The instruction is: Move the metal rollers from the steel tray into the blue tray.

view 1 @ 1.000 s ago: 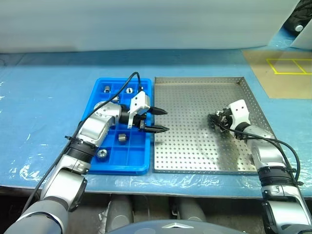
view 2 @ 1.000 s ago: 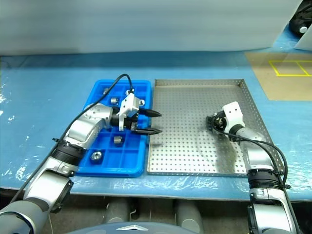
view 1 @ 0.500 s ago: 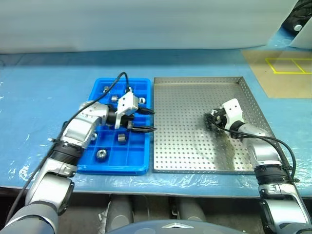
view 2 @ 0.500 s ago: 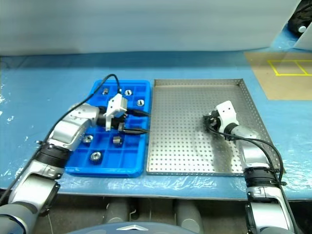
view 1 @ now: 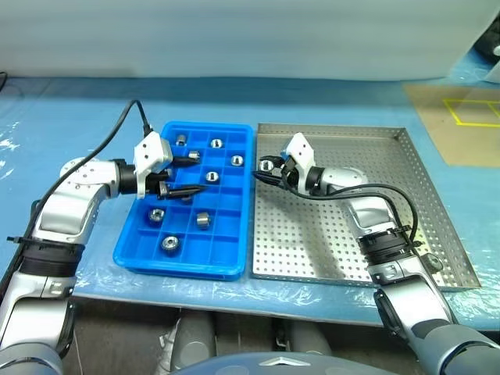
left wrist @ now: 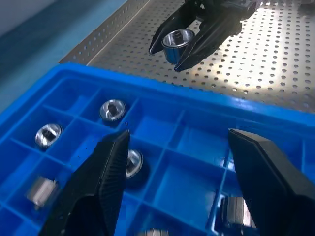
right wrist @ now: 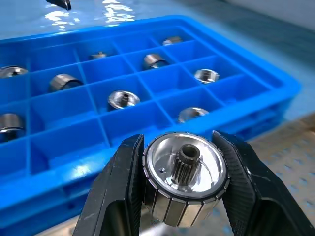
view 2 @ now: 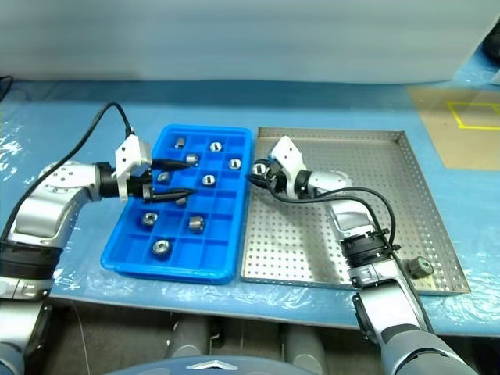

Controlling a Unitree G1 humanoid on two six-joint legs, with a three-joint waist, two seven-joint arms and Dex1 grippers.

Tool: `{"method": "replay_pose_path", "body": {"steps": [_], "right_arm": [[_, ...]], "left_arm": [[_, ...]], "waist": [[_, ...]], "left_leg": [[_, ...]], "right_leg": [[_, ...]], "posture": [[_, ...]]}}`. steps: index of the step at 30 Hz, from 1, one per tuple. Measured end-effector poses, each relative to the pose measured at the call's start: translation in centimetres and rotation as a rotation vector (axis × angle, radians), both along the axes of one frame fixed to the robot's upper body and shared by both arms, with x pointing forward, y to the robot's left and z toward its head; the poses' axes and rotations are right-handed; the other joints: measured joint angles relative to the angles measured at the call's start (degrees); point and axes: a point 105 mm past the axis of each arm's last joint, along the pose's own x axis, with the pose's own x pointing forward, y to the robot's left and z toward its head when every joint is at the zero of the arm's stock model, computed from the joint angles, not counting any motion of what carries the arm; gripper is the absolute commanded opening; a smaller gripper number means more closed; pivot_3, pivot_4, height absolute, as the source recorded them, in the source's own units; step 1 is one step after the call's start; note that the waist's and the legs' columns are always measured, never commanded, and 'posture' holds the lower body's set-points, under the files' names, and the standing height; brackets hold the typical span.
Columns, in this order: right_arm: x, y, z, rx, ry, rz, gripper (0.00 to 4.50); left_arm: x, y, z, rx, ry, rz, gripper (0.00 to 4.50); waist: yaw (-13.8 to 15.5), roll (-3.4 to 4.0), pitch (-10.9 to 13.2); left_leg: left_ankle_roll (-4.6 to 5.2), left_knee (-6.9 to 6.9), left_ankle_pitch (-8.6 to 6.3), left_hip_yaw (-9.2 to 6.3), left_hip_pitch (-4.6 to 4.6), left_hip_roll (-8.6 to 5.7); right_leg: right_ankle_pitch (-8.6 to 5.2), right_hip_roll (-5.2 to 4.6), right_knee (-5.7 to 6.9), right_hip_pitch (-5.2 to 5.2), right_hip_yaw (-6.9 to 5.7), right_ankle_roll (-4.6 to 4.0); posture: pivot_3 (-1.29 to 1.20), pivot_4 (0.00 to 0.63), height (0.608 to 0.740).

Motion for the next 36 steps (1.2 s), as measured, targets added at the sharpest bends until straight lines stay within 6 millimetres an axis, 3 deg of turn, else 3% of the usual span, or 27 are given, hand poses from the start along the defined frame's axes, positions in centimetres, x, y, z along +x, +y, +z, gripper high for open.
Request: {"method": "replay_pose_path", "body": {"steps": [5, 14, 22, 28, 36], "right_arm": [[-0.6, 1.4, -0.9, -0.014, 0.047, 0.102, 1.74], [-1.8, 4.5, -0.7, 0.002, 0.066, 0.247, 1.74], [-2.6, 4.5, -1.6, -0.039, 0.101, 0.311, 1.74], [-2.7, 4.1, -2.0, -0.035, 0.119, 0.3, 3.67], [-1.8, 3.2, -1.6, -0.03, 0.094, 0.216, 3.67]], "left_arm": [[-2.1, 1.4, -0.6, -0.018, 0.031, 0.091, 3.34], [-2.9, 1.4, -0.2, -0.028, 0.026, 0.147, 3.34], [-3.2, 1.2, -0.3, -0.039, 0.039, 0.158, 3.34], [-3.1, 1.1, -0.2, -0.04, 0.034, 0.156, 3.34], [-2.5, 0.2, 0.4, -0.046, 0.026, 0.105, 3.34]], "waist": [[1.4, -0.03, 0.0], [2.3, -0.03, 0.0], [3.1, -0.03, 0.0], [3.2, -0.04, 0.0], [3.2, -0.04, 0.0]], "left_leg": [[-0.03, -0.03, 0.01, -0.1, 0.02, 0.04], [-0.21, -0.05, 0.11, -0.3, 0.07, 0.06], [-0.28, -0.07, 0.16, -0.3, 0.03, 0.01], [-0.28, -0.06, 0.15, -0.3, 0.09, 0.01], [-0.39, -0.06, 0.22, -0.29, 0.07, 0.0]], "right_leg": [[-0.01, -0.01, 0.01, -0.03, -0.03, 0.0], [0.0, -0.02, 0.1, 0.0, -0.04, 0.0], [-0.01, 0.01, 0.04, -0.02, -0.04, 0.01], [0.0, 0.01, 0.1, -0.01, -0.03, 0.01], [0.0, 0.01, 0.1, 0.0, -0.02, 0.01]], "posture": [[0.17, 0.15, 0.74], [0.21, 0.15, 0.74], [0.21, 0.15, 0.74], [0.18, 0.15, 0.74], [0.08, 0.15, 0.74]]}}
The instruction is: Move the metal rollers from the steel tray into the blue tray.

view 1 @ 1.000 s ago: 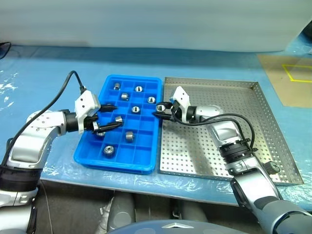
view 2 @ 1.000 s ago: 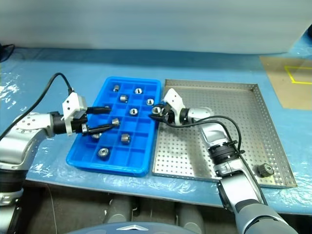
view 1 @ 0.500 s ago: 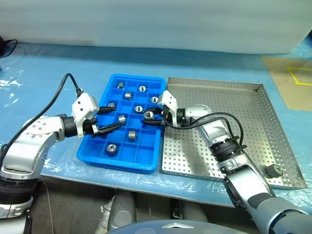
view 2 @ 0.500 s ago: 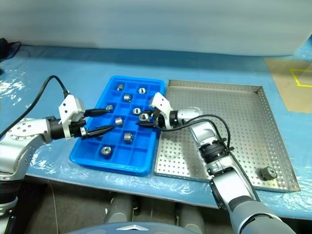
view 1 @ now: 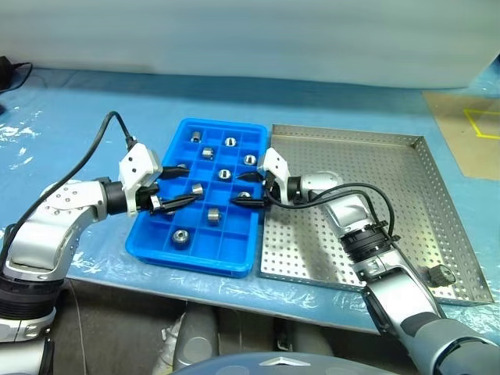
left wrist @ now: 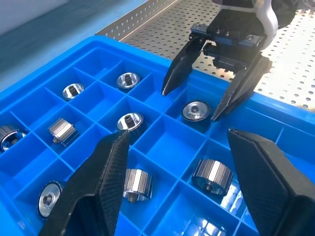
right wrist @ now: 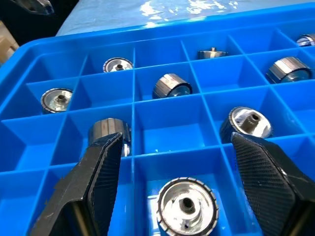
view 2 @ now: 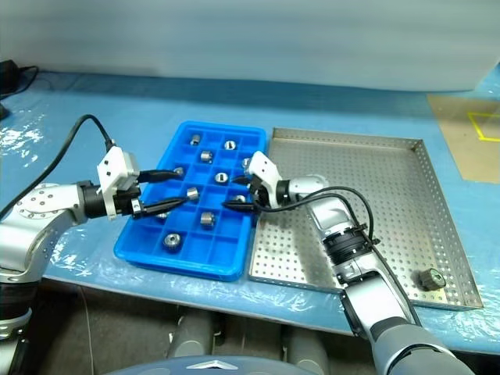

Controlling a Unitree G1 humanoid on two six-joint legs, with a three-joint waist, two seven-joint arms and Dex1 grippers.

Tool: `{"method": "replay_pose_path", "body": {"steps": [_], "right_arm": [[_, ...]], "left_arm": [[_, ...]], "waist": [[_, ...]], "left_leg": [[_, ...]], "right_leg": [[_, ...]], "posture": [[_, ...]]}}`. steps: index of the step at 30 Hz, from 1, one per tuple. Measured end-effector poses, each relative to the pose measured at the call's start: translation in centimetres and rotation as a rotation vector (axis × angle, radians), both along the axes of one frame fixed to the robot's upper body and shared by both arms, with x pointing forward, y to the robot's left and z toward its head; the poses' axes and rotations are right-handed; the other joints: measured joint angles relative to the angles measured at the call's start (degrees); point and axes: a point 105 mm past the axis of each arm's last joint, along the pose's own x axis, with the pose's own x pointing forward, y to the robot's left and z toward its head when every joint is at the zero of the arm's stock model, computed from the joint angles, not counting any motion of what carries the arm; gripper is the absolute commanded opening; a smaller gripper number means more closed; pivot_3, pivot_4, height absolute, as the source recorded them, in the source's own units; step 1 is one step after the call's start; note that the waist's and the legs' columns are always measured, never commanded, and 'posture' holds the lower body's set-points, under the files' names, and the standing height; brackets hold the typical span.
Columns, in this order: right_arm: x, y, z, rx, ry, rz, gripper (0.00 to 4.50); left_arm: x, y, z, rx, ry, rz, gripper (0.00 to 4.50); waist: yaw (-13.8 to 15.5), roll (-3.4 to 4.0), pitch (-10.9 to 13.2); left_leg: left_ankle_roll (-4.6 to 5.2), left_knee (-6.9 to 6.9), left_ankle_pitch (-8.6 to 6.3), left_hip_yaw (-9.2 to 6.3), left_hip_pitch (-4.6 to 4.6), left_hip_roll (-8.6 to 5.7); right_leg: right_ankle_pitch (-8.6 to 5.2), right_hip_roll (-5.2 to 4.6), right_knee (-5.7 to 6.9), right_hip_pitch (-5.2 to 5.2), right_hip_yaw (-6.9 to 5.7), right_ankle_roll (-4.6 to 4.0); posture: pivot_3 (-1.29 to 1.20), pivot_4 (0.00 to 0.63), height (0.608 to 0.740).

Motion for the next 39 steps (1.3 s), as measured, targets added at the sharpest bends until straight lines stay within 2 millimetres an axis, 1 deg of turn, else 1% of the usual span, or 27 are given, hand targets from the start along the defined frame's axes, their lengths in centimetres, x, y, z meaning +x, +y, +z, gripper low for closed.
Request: {"method": "replay_pose_path", "body": {"steps": [4, 6, 11, 13, 15, 16, 19, 24, 27, 28, 31, 35, 39], "right_arm": [[0.8, -2.6, 1.2, 0.018, -0.028, -0.103, 3.67], [0.6, -4.6, 1.7, 0.018, -0.038, -0.16, 3.67], [-0.4, -8.5, 0.8, -0.025, -0.013, -0.296, 3.67], [-1.3, -10.6, 0.7, -0.049, -0.009, -0.363, 3.67], [-2.2, -12.6, 1.1, -0.071, -0.015, -0.429, 3.67], [-2.9, -14.0, 1.2, -0.097, -0.021, -0.469, 3.67], [-4.1, -16.7, 1.5, -0.132, -0.024, -0.564, 3.67], [-5.6, -19.9, 2.4, -0.144, -0.045, -0.716, 3.67], [-6.8, -21.2, 2.2, -0.15, -0.035, -0.78, 3.67], [-7.5, -21.9, 2.0, -0.156, -0.024, -0.807, 3.67], [-9.2, -23.5, 1.0, -0.181, 0.021, -0.879, 3.67], [-10.4, -24.7, 0.4, -0.193, 0.047, -0.932, 3.67], [-11.3, -26.3, -1.0, -0.205, 0.095, -0.99, 3.67]], "left_arm": [[0.4, -1.7, -0.4, -0.031, 0.018, -0.072, 3.34], [0.8, -3.2, -0.6, -0.056, 0.025, -0.128, 3.34], [1.5, -6.3, -1.1, -0.095, 0.042, -0.241, 3.34], [1.8, -7.9, -1.0, -0.117, 0.044, -0.307, 3.34], [2.1, -9.2, -1.1, -0.137, 0.05, -0.363, 3.34], [2.3, -10.1, -1.1, -0.152, 0.055, -0.395, 3.34], [2.4, -11.8, -1.6, -0.168, 0.074, -0.465, 3.34], [1.9, -14.8, -2.0, -0.187, 0.084, -0.599, 3.34], [1.8, -16.2, -2.2, -0.208, 0.096, -0.638, 3.34], [1.6, -16.9, -2.2, -0.222, 0.105, -0.658, 3.34], [0.9, -18.0, -2.3, -0.238, 0.118, -0.711, 3.34], [0.6, -18.1, -2.4, -0.23, 0.117, -0.737, 3.34], [0.4, -17.7, -2.8, -0.222, 0.127, -0.739, 3.34]], "waist": [[-0.1, 0.0, 0.0], [-0.2, -0.01, 0.0], [-2.0, -0.02, 0.0], [-2.6, -0.01, 0.0], [-3.4, 0.0, 0.0], [-3.6, 0.02, 0.0], [-5.2, 0.01, 0.0], [-8.1, 0.03, -0.1], [-9.0, 0.05, -0.1], [-9.4, 0.07, -0.1], [-9.8, 0.08, -0.1], [-11.2, 0.09, -0.1], [-11.7, 0.1, -0.1]], "left_leg": [[-0.01, 0.03, 0.01, 0.09, 0.0, -0.01], [-0.02, 0.03, 0.01, 0.18, 0.01, -0.01], [-0.01, 0.05, 0.02, 0.28, 0.03, -0.04], [0.01, 0.05, 0.01, 0.34, 0.02, -0.05], [0.07, 0.08, -0.02, 0.38, 0.05, -0.06], [0.11, 0.08, -0.05, 0.4, 0.05, -0.07], [0.37, 0.13, -0.2, 0.41, 0.09, -0.08], [0.45, 0.2, -0.24, 0.42, 0.14, -0.07], [0.5, 0.24, -0.27, 0.42, 0.14, -0.07], [0.55, 0.27, -0.29, 0.43, 0.11, -0.07], [0.72, 0.34, -0.39, 0.42, 0.09, -0.09], [0.83, 0.48, -0.46, 0.4, 0.08, -0.1], [0.82, 0.56, -0.49, 0.39, 0.08, -0.09]], "right_leg": [[0.01, 0.0, -0.02, 0.01, 0.04, 0.01], [0.01, 0.0, -0.03, 0.04, 0.05, 0.02], [0.02, 0.06, -0.03, 0.04, 0.09, 0.02], [0.02, 0.06, -0.05, 0.04, 0.11, 0.03], [0.02, 0.06, -0.08, 0.06, 0.17, 0.03], [0.02, 0.06, -0.11, 0.08, 0.19, 0.03], [0.02, 0.06, -0.14, 0.11, 0.23, 0.04], [0.03, 0.08, -0.14, 0.13, 0.28, 0.06], [0.03, 0.09, -0.16, 0.14, 0.28, 0.06], [0.03, 0.09, -0.2, 0.16, 0.27, 0.06], [0.02, 0.08, -0.34, 0.26, 0.27, 0.07], [0.04, 0.05, -0.38, 0.3, 0.29, 0.11], [0.04, 0.04, -0.38, 0.34, 0.27, 0.15]], "posture": [[-0.03, 0.15, 0.74], [-0.06, 0.15, 0.74], [-0.19, 0.15, 0.74], [-0.27, 0.15, 0.74], [-0.34, 0.15, 0.74], [-0.38, 0.15, 0.74], [-0.44, 0.15, 0.74], [-0.53, 0.15, 0.74], [-0.57, 0.15, 0.74], [-0.58, 0.15, 0.74], [-0.59, 0.15, 0.74], [-0.59, 0.15, 0.74], [-0.56, 0.15, 0.74]]}}
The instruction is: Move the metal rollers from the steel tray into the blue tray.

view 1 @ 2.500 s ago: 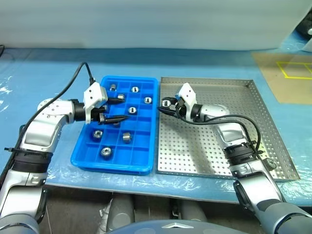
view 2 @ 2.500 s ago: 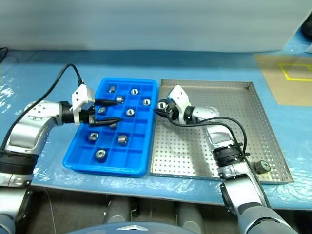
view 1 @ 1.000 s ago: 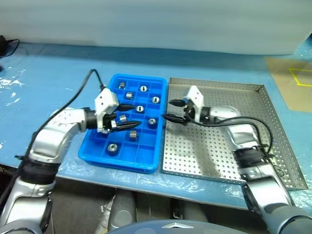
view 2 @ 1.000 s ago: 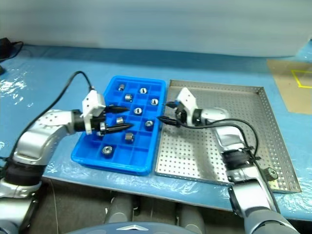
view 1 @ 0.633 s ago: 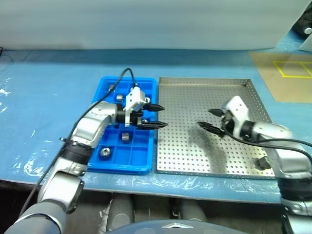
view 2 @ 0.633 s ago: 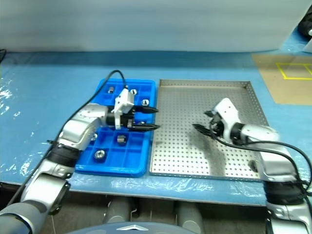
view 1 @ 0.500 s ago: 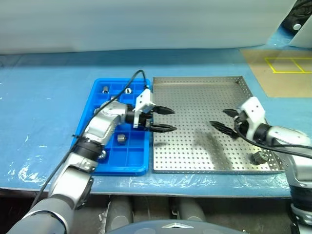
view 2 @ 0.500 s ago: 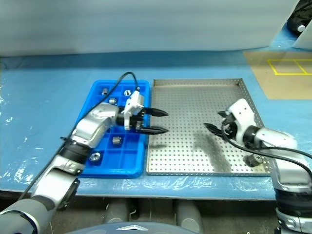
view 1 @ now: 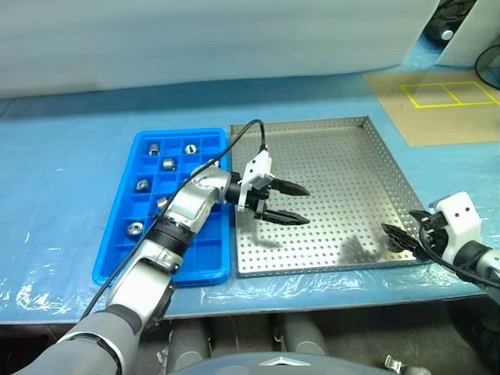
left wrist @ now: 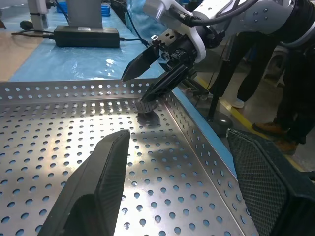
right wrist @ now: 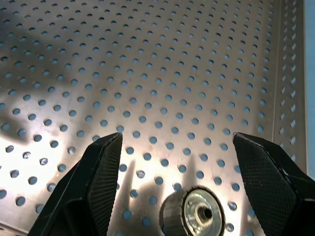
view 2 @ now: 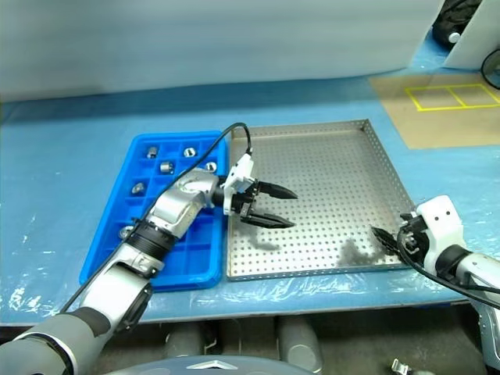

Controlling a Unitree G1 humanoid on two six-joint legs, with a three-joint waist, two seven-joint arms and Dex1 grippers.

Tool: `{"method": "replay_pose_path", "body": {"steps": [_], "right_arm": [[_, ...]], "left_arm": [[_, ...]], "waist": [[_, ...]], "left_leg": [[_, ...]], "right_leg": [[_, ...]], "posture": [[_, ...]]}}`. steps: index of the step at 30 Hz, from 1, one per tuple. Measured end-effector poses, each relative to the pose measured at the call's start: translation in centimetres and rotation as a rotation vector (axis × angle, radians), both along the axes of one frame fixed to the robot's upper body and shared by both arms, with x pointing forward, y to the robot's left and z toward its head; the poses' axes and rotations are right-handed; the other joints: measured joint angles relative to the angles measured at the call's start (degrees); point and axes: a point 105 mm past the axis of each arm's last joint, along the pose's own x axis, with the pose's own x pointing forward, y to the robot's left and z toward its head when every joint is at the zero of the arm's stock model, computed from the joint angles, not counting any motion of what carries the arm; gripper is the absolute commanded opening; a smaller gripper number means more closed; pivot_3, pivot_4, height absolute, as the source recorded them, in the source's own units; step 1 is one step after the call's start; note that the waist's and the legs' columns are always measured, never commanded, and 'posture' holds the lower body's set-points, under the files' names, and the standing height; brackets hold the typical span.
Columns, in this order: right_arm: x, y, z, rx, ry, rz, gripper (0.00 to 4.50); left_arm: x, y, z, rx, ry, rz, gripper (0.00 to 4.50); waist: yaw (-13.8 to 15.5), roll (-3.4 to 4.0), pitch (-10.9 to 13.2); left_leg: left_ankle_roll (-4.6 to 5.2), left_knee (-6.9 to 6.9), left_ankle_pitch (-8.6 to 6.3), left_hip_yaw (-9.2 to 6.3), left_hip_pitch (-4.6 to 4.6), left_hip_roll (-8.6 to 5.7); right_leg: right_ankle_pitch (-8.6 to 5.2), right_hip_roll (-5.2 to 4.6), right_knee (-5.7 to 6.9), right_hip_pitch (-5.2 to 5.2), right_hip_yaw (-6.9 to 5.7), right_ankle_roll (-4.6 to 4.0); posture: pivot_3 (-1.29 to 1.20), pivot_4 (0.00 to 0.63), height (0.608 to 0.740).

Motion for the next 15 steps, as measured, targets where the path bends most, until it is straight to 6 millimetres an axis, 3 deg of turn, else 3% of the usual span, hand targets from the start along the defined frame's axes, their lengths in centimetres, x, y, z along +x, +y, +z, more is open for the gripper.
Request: {"method": "replay_pose_path", "body": {"steps": [9, 15], "right_arm": [[0.6, -2.2, -1.9, 0.001, 0.035, -0.05, 3.67], [0.8, -2.4, -2.8, -0.021, 0.058, -0.018, 3.67]], "left_arm": [[-0.6, 1.5, -0.9, 0.034, 0.022, 0.045, 3.34], [-0.9, 1.7, -1.0, 0.036, 0.019, 0.069, 3.34]], "waist": [[-0.5, 0.04, 0.0], [-0.3, 0.07, 0.0]], "left_leg": [[0.09, 0.08, -0.06, -0.11, -0.05, -0.02], [0.18, 0.08, -0.12, -0.11, -0.04, -0.01]], "right_leg": [[0.01, -0.06, -0.01, 0.04, -0.03, 0.01], [0.0, -0.11, -0.11, 0.16, -0.07, 0.01]], "posture": [[-0.48, 0.15, 0.74], [-0.47, 0.15, 0.74]]}}
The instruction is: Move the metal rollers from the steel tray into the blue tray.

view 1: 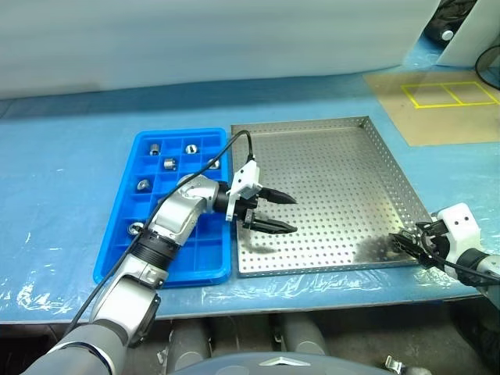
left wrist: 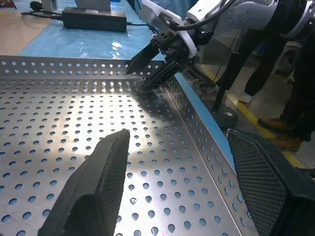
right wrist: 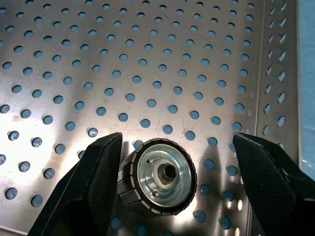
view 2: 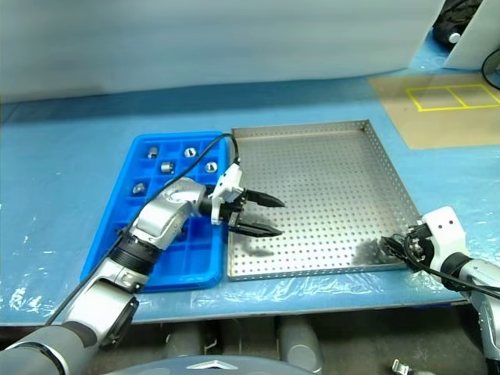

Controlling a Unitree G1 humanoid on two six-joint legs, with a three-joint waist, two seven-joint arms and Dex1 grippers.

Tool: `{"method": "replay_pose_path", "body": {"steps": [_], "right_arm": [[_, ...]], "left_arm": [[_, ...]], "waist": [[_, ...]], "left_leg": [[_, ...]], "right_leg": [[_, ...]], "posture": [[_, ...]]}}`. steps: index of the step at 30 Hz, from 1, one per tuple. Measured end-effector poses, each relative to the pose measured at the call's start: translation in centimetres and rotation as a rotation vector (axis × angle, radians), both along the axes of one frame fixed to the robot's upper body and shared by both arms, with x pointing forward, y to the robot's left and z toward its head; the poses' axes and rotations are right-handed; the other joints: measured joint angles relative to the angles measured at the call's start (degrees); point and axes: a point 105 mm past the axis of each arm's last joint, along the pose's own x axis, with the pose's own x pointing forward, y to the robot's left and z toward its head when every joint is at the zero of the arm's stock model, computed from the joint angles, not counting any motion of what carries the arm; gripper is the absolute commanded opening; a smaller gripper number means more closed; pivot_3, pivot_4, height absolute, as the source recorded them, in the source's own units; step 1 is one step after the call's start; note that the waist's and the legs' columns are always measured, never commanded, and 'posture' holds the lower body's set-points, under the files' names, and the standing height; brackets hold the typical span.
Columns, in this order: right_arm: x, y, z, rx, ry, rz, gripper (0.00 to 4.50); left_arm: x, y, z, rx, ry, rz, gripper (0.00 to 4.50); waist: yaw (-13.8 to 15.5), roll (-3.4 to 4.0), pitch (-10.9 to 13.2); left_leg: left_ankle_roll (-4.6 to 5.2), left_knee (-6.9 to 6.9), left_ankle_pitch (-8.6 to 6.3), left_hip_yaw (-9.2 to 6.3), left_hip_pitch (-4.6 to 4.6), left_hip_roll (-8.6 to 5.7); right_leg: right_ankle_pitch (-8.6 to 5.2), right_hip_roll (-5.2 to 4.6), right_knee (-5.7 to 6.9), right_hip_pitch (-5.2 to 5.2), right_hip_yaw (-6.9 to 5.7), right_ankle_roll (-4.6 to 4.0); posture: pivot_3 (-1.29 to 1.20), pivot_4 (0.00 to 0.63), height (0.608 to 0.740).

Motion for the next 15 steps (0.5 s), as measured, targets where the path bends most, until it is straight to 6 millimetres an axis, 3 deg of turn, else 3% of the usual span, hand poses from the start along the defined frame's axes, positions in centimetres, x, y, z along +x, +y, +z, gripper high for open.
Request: {"method": "replay_pose_path", "body": {"steps": [5, 11, 15], "right_arm": [[-0.4, -0.7, -0.6, -0.008, 0.015, -0.002, 3.67], [-1.0, -1.4, -0.9, -0.015, 0.032, -0.015, 1.8], [-1.0, -1.5, -0.8, -0.023, 0.029, -0.013, 1.69]], "left_arm": [[-0.1, 0.0, 0.0, -0.004, -0.004, 0.009, 3.34], [0.1, 0.1, 0.0, 0.0, -0.007, 0.017, 3.34], [0.1, 0.1, 0.0, 0.0, -0.008, 0.017, 3.34]], "waist": [[0.1, -0.01, 0.0], [0.6, -0.03, 0.0], [0.7, -0.11, -0.1]], "left_leg": [[0.32, 0.12, -0.2, -0.01, 0.14, -0.05], [0.71, 0.22, -0.44, -0.07, 0.12, -0.41], [0.77, 0.22, -0.47, -0.05, 0.11, -0.48]], "right_leg": [[0.01, -0.16, -0.48, 0.53, -0.01, 0.0], [0.01, -0.6, -0.63, 0.65, -0.01, 0.0], [0.01, -0.69, -0.66, 0.66, -0.01, 0.0]], "posture": [[-0.46, 0.15, 0.74], [-0.47, 0.15, 0.74], [-0.47, 0.15, 0.74]]}}
